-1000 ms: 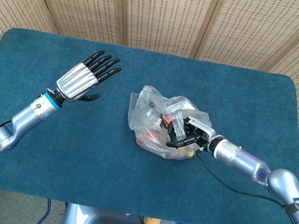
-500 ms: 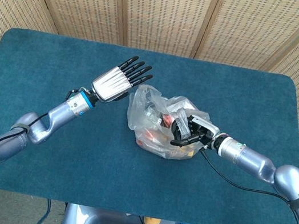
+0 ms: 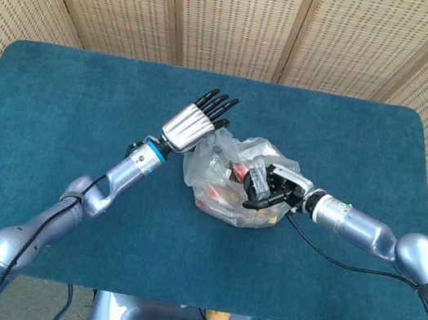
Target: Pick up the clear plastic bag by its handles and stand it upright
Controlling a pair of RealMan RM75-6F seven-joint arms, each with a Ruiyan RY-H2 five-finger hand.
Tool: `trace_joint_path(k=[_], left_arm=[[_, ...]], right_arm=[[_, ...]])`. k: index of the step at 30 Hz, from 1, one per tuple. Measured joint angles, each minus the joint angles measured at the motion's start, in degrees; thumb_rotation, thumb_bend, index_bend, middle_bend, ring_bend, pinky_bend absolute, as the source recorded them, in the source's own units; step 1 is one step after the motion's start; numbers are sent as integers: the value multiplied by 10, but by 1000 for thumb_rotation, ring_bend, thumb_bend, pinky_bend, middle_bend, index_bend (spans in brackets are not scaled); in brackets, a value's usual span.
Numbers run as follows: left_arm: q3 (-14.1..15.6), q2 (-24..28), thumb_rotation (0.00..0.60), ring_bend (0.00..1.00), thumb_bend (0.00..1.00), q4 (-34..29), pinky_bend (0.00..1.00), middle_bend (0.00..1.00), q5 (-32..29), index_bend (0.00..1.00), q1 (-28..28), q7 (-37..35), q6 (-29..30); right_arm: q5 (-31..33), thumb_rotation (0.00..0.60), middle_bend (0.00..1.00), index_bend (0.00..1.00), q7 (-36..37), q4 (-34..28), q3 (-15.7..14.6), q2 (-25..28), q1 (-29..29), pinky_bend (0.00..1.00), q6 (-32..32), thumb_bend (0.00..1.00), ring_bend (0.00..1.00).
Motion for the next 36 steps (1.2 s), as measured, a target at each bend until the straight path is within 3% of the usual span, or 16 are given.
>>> trace_joint_path(k=[3, 6, 13, 22, 27, 33, 36], left_arm=[[-29, -29, 600, 0, 389, 16, 85, 0, -36, 744, -15, -16, -2], [-47, -49, 600, 0, 411, 32, 85, 0, -60, 771, -29, -38, -1], [-51, -48, 600, 0, 413, 31, 86, 0, -68, 796, -28, -74, 37], [-47, -16, 600, 0, 414, -7, 95, 0, -70, 766, 16, -178, 153], [-37, 8, 600, 0, 407, -31, 93, 0, -65, 660, 37, -203, 195], [-18, 21, 600, 0, 364, -37, 86, 0, -51, 355, 43, -190, 207], [-8, 25, 600, 0, 355, -39, 86, 0, -42, 289, 44, -180, 220]], right_arm=[[2, 600, 683, 561, 0, -1, -4, 2, 1, 577, -1, 0, 562], [3, 600, 683, 561, -1, -1, -7, 4, 3, 577, 1, 0, 562], [7, 600, 683, 562, 0, 2, -10, 3, 4, 577, 8, 0, 562], [11, 600, 683, 562, 2, -3, -18, 1, 3, 577, 21, 0, 562], [12, 600, 683, 562, 9, -11, -21, 1, 4, 577, 44, 0, 562], [17, 600, 683, 562, 25, -19, -21, -3, 4, 577, 71, 0, 562], [29, 600, 683, 562, 39, -22, -15, -5, 3, 577, 73, 0, 562]])
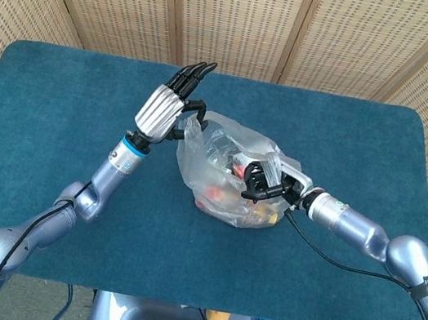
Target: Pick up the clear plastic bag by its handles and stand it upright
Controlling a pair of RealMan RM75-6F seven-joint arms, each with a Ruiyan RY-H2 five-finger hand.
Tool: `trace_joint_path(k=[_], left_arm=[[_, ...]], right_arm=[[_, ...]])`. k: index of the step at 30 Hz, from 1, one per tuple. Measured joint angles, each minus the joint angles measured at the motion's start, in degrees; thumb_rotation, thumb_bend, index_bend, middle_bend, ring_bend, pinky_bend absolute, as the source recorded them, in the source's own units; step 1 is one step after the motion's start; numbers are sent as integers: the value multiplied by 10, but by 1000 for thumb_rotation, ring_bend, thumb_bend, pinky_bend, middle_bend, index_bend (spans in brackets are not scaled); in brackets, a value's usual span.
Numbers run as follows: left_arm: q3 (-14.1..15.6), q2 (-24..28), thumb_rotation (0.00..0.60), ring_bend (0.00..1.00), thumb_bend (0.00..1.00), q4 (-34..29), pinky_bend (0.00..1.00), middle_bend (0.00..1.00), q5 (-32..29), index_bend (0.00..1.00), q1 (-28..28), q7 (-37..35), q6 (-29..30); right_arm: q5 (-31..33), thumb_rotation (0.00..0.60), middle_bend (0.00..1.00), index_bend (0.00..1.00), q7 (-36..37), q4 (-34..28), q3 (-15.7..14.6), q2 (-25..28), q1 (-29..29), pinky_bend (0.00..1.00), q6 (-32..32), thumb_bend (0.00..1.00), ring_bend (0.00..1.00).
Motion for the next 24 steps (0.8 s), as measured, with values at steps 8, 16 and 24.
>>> trace_joint_path(k=[8, 16, 24], left_arm=[[8, 11, 600, 0, 350, -19, 86, 0, 8, 260, -4, 17, 11], [10, 33, 600, 0, 351, -60, 85, 0, 12, 253, -8, 51, 17], [12, 52, 600, 0, 350, -102, 83, 0, 15, 252, -12, 87, 13]], right_arm=[[25, 600, 679, 559, 32, -10, 14, -12, -1, 563, 15, 23, 552], [20, 600, 656, 548, 56, -30, -1, -32, 9, 445, 97, 46, 527], [12, 600, 602, 496, 85, -49, -12, -45, 22, 422, 131, 56, 482]])
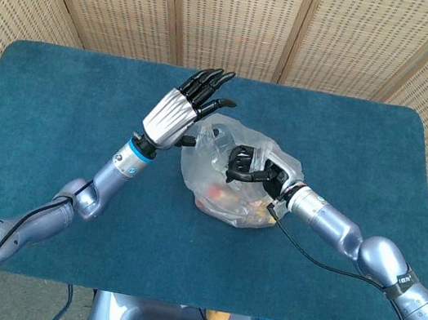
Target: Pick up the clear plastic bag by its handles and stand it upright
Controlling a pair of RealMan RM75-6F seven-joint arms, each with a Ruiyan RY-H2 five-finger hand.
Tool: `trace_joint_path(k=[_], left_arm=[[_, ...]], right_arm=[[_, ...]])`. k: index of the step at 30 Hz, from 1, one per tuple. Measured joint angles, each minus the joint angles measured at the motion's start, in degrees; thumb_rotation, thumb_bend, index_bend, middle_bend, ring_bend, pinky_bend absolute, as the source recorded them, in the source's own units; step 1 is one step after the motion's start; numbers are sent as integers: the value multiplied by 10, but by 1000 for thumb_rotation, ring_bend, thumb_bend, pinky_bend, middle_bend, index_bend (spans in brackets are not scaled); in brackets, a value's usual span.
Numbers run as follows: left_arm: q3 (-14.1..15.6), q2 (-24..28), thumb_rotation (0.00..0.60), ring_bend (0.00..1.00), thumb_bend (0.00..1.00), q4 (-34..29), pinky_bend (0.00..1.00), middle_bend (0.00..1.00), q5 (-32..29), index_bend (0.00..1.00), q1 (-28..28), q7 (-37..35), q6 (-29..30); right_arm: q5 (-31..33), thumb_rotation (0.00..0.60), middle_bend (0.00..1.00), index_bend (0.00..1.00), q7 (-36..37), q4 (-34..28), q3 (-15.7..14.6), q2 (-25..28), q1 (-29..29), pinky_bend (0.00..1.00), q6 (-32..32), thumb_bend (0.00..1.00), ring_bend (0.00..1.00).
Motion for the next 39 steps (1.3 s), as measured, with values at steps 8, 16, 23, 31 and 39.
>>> trace_joint_path(k=[8, 16, 23, 31, 39], left_arm=[[-4, 15, 600, 0, 352, -28, 82, 0, -2, 251, -3, 27, -6], [-4, 20, 600, 0, 351, -41, 81, 0, -5, 251, 0, 35, -11], [-5, 21, 600, 0, 351, -47, 81, 0, -5, 250, 0, 39, -13], [-11, 22, 600, 0, 349, -50, 81, 0, -7, 250, -4, 46, -15], [-14, 20, 600, 0, 352, -55, 81, 0, -10, 249, -6, 49, -17]], right_arm=[[-12, 600, 545, 440, 22, -13, -11, -4, 13, 297, 21, 56, 353], [-19, 600, 455, 387, 36, -15, -13, -11, 19, 294, 35, 54, 256], [-24, 600, 389, 362, 46, -15, 2, -23, 15, 255, 36, 53, 189], [-31, 600, 339, 332, 51, -10, 11, -34, 12, 233, 28, 42, 137], [-38, 600, 292, 291, 51, -10, 13, -43, 14, 193, 32, 33, 97]])
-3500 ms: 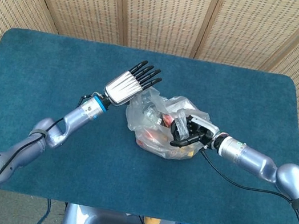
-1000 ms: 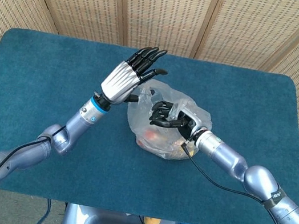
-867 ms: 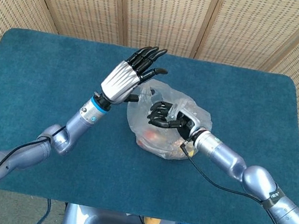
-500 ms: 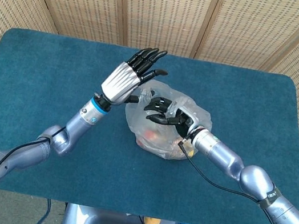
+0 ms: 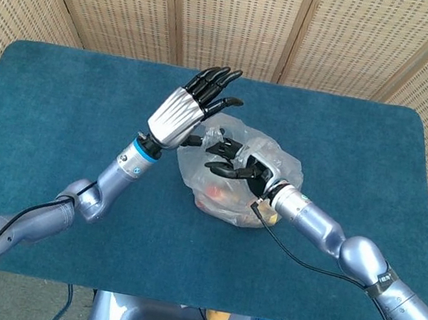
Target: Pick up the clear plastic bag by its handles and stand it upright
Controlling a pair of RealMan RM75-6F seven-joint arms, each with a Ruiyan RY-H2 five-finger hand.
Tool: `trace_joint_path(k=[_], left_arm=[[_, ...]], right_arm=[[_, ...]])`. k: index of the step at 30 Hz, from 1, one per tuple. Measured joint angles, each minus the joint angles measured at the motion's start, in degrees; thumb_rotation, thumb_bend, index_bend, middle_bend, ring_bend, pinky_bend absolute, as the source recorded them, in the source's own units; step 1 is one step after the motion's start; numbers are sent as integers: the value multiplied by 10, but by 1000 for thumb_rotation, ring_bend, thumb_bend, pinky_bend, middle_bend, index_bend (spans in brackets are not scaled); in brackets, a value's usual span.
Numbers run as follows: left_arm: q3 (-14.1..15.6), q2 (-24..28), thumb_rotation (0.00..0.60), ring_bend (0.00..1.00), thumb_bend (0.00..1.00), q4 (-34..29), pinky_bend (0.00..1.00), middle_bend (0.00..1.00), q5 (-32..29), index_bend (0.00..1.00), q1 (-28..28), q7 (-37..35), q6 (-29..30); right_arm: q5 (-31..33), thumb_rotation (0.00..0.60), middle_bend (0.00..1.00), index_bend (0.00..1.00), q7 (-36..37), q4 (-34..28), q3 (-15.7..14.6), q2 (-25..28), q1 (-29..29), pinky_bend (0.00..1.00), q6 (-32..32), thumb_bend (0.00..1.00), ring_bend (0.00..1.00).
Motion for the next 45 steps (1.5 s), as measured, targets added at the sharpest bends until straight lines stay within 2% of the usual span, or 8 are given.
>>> trace_joint_path(k=[9, 23, 37, 45], left_arm=[[-1, 8, 600, 0, 351, -9, 81, 0, 0, 247, 3, 0, 1], [-7, 2, 600, 0, 351, -5, 80, 0, -7, 246, 0, 0, -9], [-3, 1, 600, 0, 351, 3, 80, 0, -6, 245, 3, -7, -10], [-5, 2, 600, 0, 351, 1, 80, 0, -6, 245, 2, -6, -9]], right_arm=[[-4, 600, 280, 276, 9, 0, 11, -9, -2, 191, 18, 35, 86], [-4, 600, 279, 273, 18, 7, 35, -38, -2, 191, -4, 34, 86], [-15, 600, 279, 273, 19, 25, 39, -51, 7, 191, 20, 39, 86], [-13, 600, 279, 281, 29, 24, 43, -50, 6, 191, 12, 44, 102]])
